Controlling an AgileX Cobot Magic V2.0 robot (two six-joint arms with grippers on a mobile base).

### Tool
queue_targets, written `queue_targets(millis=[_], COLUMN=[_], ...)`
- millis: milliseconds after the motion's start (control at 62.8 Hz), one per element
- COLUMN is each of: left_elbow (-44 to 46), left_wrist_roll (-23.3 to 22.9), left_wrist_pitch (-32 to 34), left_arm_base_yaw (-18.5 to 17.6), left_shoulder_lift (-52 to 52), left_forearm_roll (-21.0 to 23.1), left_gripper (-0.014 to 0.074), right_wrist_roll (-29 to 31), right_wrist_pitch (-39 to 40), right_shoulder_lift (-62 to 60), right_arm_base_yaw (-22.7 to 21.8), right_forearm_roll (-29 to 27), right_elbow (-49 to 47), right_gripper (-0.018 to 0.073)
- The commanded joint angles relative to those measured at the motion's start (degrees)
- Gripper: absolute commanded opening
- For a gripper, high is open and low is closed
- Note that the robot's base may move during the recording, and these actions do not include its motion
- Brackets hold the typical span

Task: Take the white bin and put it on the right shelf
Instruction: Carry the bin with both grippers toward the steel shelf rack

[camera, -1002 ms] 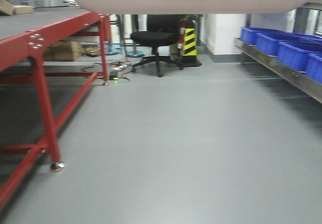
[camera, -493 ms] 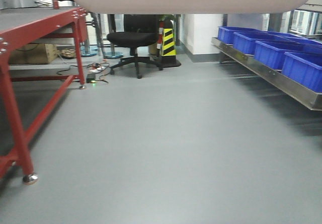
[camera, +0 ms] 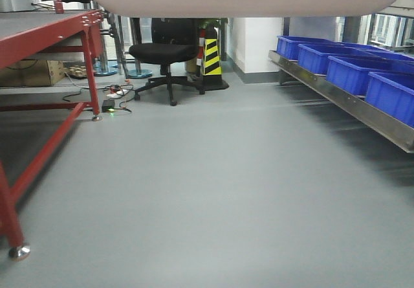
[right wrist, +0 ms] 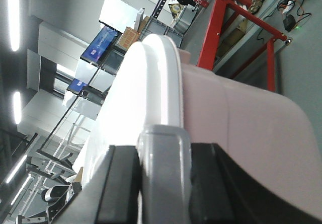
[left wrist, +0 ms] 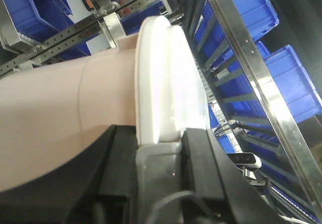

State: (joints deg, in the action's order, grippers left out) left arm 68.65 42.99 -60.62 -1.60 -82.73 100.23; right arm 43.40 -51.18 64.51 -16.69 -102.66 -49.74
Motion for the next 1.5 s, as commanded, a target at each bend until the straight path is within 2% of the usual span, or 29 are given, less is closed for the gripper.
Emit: queue_targets(millis=[0, 1480], left_elbow=[2.08, 2.08], left_wrist_roll=[-0.10, -0.10], left_wrist_pitch=[-15.30, -15.30], left_arm_base_yaw=[-2.07, -2.07], left_shoulder_lift=[2.73, 2.73], left_forearm_roll=[6.65, 6.65], left_gripper=[-0.0127, -0.0127], right_wrist_roll=[0.60, 0.60], right_wrist_pitch=[-8.46, -7.85], right_shoulder_lift=[-1.74, -1.74], right_arm_base_yaw=[1.29, 1.29], right_forearm_roll=[-5.29, -5.29], right_elbow=[-1.80, -1.80], right_gripper=[0.0069, 0.0069])
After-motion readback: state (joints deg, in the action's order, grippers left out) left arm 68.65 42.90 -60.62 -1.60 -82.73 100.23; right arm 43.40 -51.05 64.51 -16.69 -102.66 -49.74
